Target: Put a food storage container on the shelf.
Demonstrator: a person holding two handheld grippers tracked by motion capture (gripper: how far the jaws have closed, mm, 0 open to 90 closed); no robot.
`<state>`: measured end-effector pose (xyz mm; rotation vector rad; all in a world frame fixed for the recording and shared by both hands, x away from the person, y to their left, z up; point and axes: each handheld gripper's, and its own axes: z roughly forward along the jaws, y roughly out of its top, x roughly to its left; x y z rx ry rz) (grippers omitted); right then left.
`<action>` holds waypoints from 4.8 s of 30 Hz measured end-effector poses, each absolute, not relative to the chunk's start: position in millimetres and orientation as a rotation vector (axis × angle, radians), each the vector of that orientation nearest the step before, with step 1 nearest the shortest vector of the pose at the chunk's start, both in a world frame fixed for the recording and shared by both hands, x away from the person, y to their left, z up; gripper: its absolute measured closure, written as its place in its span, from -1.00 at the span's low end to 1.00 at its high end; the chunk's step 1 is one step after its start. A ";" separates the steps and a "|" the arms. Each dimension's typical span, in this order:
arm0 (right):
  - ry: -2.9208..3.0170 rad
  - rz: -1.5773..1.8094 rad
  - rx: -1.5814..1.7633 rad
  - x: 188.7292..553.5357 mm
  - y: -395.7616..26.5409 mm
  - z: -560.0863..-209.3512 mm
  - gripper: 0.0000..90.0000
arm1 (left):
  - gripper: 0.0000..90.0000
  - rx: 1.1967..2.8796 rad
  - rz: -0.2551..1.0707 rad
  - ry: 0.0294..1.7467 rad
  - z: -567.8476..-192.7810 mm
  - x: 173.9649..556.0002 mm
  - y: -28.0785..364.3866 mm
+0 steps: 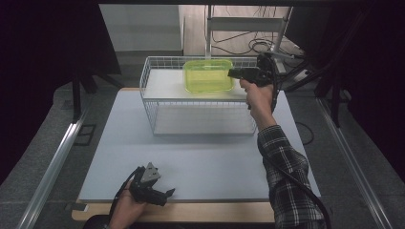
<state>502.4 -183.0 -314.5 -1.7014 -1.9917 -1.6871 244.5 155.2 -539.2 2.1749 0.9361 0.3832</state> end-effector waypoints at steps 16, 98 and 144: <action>-2.175 -1.617 -1.750 511.4 -171.6 -315.9 0.60 | -0.93 2.182 0.381 0.934 -540.0 244.6 154.5; -2.843 -1.551 -1.225 391.1 -198.0 -355.3 -0.87 | -0.97 2.150 0.399 0.936 -538.6 244.6 156.5; -2.866 -1.485 -1.202 302.3 -217.9 -445.9 -0.95 | -0.96 2.107 0.394 0.950 -534.8 242.3 158.8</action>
